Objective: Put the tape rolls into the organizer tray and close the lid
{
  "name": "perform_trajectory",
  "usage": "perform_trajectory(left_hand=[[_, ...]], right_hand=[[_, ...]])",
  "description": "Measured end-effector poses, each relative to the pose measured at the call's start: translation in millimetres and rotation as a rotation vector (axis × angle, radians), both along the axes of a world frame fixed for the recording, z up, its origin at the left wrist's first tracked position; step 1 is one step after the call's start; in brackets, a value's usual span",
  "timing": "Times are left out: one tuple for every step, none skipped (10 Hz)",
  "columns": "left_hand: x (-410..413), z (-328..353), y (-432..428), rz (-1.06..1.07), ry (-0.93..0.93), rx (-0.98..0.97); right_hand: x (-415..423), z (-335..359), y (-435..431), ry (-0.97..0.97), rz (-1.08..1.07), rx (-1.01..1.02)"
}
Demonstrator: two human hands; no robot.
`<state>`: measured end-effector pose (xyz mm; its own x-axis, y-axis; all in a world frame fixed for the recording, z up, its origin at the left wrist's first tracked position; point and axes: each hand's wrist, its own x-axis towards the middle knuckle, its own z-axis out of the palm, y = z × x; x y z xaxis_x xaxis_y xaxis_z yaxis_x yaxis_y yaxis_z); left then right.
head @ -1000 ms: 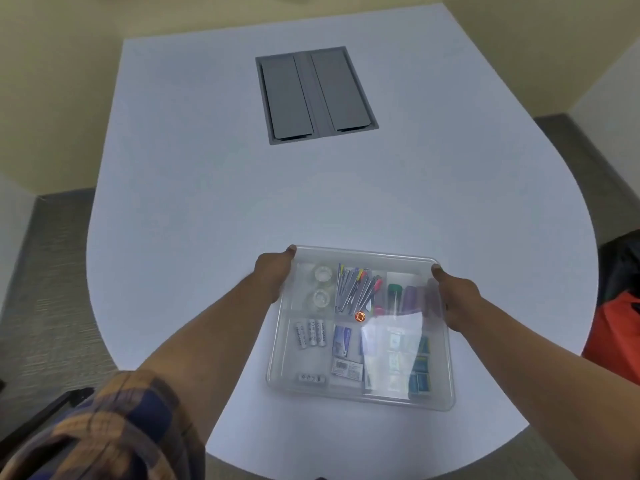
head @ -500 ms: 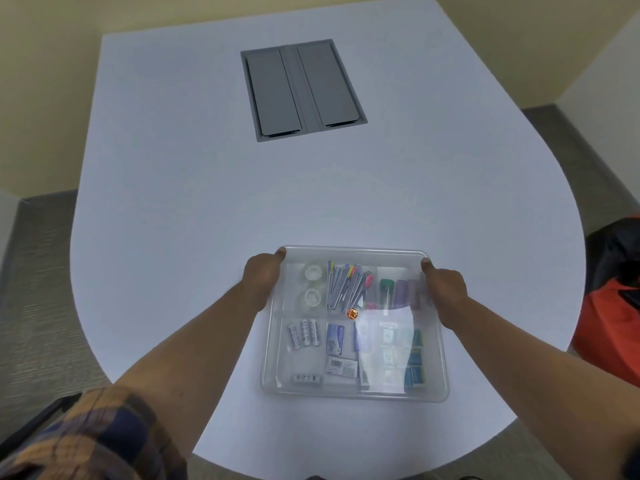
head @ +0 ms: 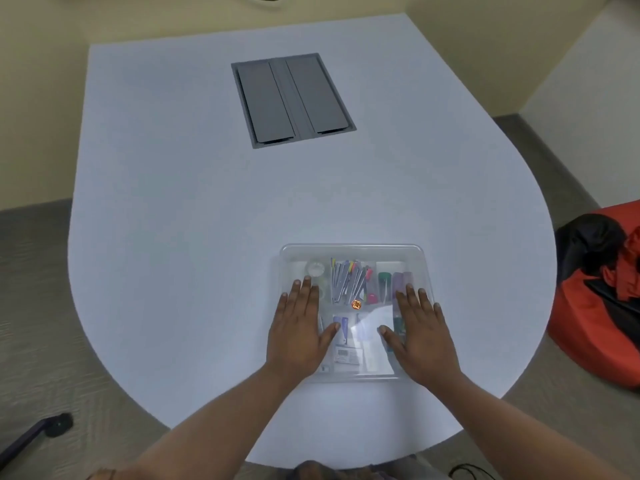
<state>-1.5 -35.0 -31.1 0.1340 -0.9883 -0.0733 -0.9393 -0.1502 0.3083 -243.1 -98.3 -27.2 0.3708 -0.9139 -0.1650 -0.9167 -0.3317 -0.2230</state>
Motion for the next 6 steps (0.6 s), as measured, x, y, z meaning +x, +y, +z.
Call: perform_trajectory(left_hand=[[-2.6,-10.1,7.9,-0.018,-0.055,0.001],[-3.0,-10.2,7.1,-0.013,-0.075,-0.001],[-4.5,-4.2,7.0,-0.005,-0.086,0.017],[-4.4,9.0,6.3,-0.008,-0.104,0.032],[5.2,28.9,-8.7,-0.015,-0.145,-0.02],[15.0,57.6,-27.5,-0.015,-0.187,-0.061]], right_hand=[[-2.2,-2.4,0.3,0.027,0.011,0.009],[-2.9,-3.0,-0.2,0.026,0.026,-0.006],[-6.2,-0.5,-1.8,0.001,0.058,0.005],[-8.5,5.8,-3.5,-0.046,0.055,0.028],[-6.7,19.6,-18.0,-0.069,0.064,0.003],[2.0,46.3,-32.8,-0.175,0.062,0.009]])
